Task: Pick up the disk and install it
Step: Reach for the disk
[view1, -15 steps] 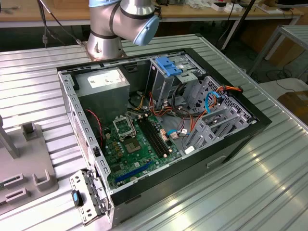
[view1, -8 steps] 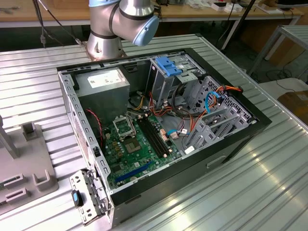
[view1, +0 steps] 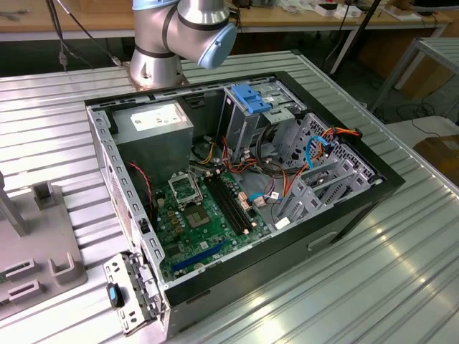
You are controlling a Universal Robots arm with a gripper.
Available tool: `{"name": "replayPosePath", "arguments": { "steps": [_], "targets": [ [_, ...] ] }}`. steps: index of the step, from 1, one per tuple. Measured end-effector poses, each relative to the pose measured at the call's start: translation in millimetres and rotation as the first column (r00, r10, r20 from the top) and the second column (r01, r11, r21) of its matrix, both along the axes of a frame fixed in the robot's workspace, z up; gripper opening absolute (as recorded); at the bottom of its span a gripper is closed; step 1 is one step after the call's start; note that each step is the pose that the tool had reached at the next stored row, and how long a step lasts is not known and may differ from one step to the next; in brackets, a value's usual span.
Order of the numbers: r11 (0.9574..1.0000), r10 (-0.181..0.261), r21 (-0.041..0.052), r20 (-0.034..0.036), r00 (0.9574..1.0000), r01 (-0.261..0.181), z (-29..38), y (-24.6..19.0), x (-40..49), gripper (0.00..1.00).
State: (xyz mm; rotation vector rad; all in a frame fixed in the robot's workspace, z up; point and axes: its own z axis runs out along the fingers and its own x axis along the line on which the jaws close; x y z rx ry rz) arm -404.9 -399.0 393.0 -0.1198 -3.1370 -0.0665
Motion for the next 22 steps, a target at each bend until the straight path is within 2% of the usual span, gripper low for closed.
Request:
{"name": "replayPosePath", "arguments": {
  "steps": [8,22],
  "targets": [
    [1.0,0.0,0.0,0.0,1.0,0.0,0.0,0.0,-11.0,0.11],
    [1.0,0.0,0.0001,0.0001,1.0,0.0,-0.1,0.0,-18.5,0.11]
  ]
}}
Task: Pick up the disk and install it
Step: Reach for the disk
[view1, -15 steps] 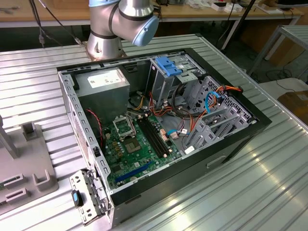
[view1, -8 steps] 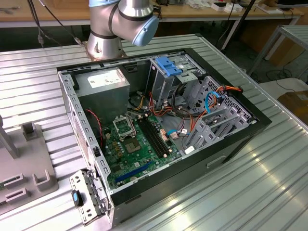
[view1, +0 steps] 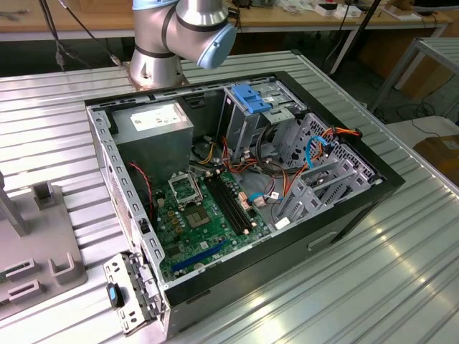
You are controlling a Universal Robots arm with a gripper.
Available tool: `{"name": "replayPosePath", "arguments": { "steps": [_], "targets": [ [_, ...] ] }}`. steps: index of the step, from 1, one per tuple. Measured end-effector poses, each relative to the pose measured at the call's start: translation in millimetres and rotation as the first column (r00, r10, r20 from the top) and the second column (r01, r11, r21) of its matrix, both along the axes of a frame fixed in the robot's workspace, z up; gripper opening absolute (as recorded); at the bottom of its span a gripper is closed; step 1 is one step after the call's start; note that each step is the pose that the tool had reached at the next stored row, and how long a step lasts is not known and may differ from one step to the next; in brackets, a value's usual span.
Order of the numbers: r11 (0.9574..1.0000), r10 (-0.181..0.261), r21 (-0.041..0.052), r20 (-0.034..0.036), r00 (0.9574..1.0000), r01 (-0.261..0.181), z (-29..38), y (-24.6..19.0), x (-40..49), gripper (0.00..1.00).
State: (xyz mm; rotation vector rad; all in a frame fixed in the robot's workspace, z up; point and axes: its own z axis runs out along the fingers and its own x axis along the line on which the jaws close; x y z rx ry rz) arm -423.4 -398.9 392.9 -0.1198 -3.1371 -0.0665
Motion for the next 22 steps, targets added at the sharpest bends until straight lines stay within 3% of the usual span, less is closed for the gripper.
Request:
{"name": "replayPosePath", "arguments": {
  "steps": [13,22],
  "targets": [
    [1.0,0.0,0.0,0.0,1.0,0.0,0.0,0.0,-3.6,0.11],
    [1.0,0.0,0.0,-0.0001,1.0,0.0,0.0,0.0,-17.0,0.11]
  ]
}}
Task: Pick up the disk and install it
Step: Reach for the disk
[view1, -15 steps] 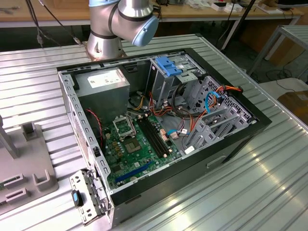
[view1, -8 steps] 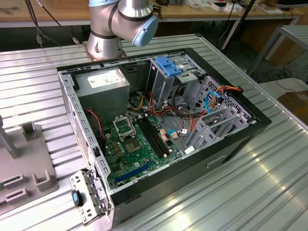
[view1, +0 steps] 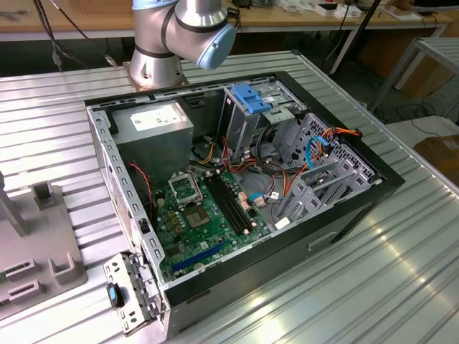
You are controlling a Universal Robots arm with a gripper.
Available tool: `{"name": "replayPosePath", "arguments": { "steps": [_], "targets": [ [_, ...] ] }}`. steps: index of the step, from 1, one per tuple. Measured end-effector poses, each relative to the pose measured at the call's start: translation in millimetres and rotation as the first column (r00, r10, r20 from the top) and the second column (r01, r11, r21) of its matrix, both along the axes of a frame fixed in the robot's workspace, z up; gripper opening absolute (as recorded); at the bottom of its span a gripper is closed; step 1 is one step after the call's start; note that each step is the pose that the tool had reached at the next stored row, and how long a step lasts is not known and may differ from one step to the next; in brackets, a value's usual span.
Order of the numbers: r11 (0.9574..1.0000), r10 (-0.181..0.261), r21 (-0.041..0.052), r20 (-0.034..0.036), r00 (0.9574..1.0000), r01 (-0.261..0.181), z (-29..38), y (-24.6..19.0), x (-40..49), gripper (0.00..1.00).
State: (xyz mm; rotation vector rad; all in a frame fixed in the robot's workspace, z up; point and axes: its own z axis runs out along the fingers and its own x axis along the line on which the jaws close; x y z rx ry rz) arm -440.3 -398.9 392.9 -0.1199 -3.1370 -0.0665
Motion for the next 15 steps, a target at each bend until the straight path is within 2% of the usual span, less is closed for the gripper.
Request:
{"name": "replayPosePath", "arguments": {
  "steps": [3,15],
  "targets": [
    [1.0,0.0,0.0,0.0,1.0,0.0,0.0,-0.1,-4.9,0.11],
    [1.0,0.0,0.0,0.0,1.0,0.0,0.0,0.0,-9.2,0.11]
  ]
}}
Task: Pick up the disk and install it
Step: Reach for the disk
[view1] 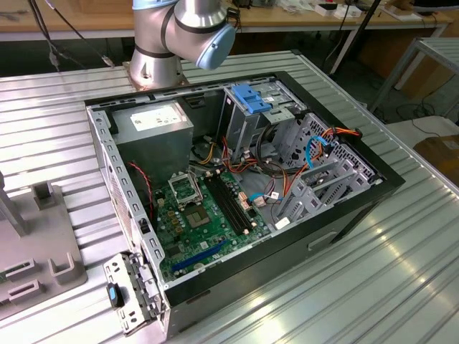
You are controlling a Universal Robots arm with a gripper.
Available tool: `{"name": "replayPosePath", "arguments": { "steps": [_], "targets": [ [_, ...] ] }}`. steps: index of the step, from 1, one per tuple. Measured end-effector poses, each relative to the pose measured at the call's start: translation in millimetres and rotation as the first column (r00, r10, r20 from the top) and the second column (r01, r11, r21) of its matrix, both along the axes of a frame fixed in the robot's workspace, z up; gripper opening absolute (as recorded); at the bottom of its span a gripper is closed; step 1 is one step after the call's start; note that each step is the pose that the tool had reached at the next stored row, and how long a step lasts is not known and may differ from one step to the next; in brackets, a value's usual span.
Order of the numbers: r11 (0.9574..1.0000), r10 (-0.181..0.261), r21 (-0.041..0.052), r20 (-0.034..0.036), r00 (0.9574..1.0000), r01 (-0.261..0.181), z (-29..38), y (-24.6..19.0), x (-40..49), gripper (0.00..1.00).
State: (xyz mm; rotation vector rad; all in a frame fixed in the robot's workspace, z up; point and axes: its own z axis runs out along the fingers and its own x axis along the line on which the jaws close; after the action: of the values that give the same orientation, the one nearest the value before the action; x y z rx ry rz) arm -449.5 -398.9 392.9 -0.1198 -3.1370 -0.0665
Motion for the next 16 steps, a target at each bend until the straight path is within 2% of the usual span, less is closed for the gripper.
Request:
{"name": "replayPosePath", "arguments": {
  "steps": [6,7,8,9,12,14,15,16],
  "targets": [
    [1.0,0.0,0.0,0.0,1.0,0.0,0.0,0.8,-0.2,0.11],
    [1.0,0.0,0.0,-0.0001,1.0,0.0,0.0,3.0,-0.2,0.11],
    [1.0,0.0,0.0,-0.0001,1.0,0.0,-0.1,12.7,-0.8,0.11],
    [1.0,0.0,0.0,0.0,1.0,0.0,-0.3,18.4,-1.6,0.11],
    [1.0,0.0,0.0001,0.0001,1.0,0.0,-0.8,25.8,-6.3,0.11],
    [1.0,0.0,0.0001,0.0001,1.0,0.0,-2.2,28.6,-18.5,0.11],
    [1.0,0.0,0.0001,0.0001,1.0,0.0,-4.2,31.8,-23.5,0.11],
    [1.0,0.0,0.0001,0.0002,1.0,0.0,-5.9,33.3,-25.2,0.11]
  ]
}}
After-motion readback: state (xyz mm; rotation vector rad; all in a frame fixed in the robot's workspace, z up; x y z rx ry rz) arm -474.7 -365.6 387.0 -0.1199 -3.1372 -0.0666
